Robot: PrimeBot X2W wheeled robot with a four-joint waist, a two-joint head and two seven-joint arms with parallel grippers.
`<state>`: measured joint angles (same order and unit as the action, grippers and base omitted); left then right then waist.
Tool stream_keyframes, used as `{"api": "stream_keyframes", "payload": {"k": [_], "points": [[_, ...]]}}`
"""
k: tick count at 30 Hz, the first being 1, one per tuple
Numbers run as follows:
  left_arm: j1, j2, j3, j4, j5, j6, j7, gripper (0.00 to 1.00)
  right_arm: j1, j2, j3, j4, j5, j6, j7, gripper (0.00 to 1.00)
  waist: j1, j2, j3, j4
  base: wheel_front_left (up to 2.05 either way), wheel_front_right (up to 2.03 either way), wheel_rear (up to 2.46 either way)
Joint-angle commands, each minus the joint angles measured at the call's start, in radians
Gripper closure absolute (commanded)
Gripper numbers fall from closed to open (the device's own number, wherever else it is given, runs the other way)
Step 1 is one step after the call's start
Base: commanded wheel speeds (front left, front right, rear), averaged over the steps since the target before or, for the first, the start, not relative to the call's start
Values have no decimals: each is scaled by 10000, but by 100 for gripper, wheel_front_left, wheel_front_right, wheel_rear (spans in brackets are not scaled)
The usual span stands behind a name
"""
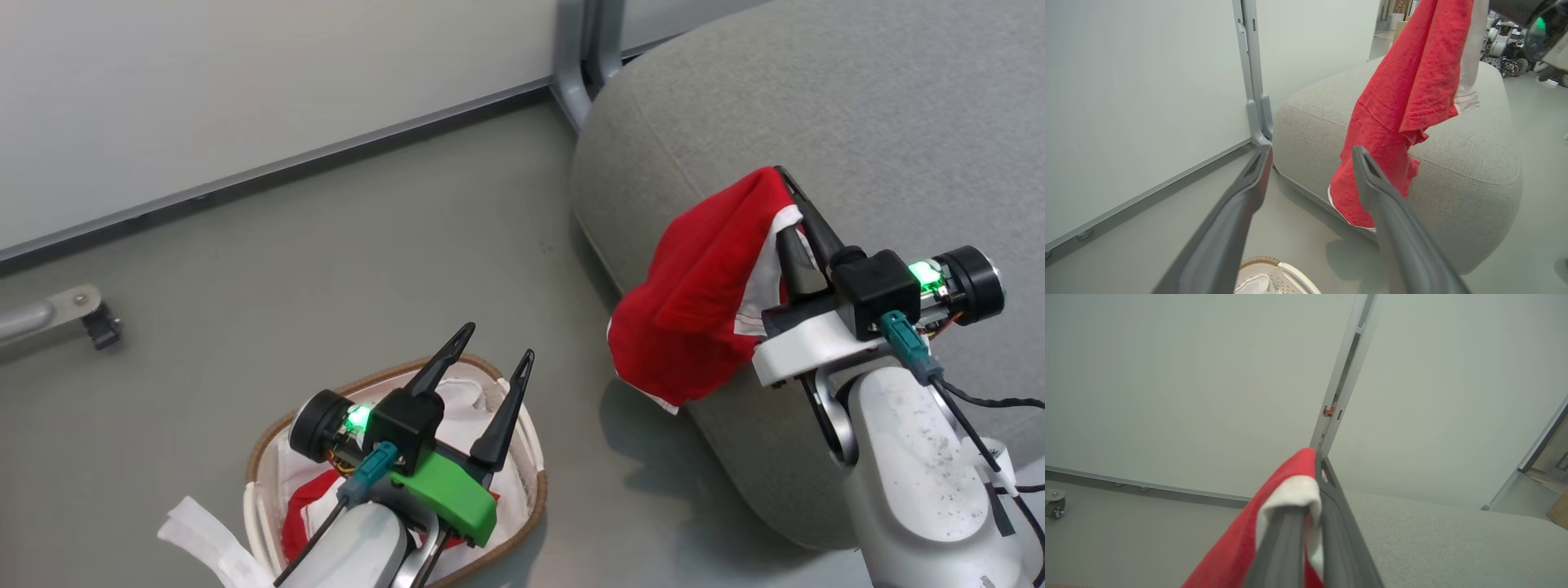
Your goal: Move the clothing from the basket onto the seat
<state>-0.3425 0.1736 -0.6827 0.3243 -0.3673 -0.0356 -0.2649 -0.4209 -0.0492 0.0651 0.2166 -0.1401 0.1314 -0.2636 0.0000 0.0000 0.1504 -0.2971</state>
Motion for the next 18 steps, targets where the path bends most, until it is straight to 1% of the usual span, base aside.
{"api": "stream_keyframes", "payload": {"k": [1,4,8,13,16,18], "points": [[-194,91,-6,-42,63,-16,8,0,-102,-21,-50,-71,-35,-13,-17,100,0,0,724,-1179,0,0,0],[-335,125,-123,-5,183,-64,13,0,-172,-21,-173,-108,-51,-13,-17,100,0,0,961,-1592,0,0,0],[-501,161,-231,28,290,-101,46,0,-221,-18,-304,-142,-88,-13,-17,100,0,0,1212,-1805,0,0,0],[-642,234,-364,-50,381,-136,143,0,-238,-20,-378,-141,-145,-13,-17,100,0,0,1468,-1722,0,0,0],[-703,262,-421,-133,413,-101,208,0,-455,-40,-478,-103,-342,-13,-17,100,0,0,1646,-1514,0,0,0],[-737,293,-423,-192,439,-43,232,0,-721,-164,-544,-80,-456,-14,-17,100,0,0,1754,-1351,0,0,0]]}}
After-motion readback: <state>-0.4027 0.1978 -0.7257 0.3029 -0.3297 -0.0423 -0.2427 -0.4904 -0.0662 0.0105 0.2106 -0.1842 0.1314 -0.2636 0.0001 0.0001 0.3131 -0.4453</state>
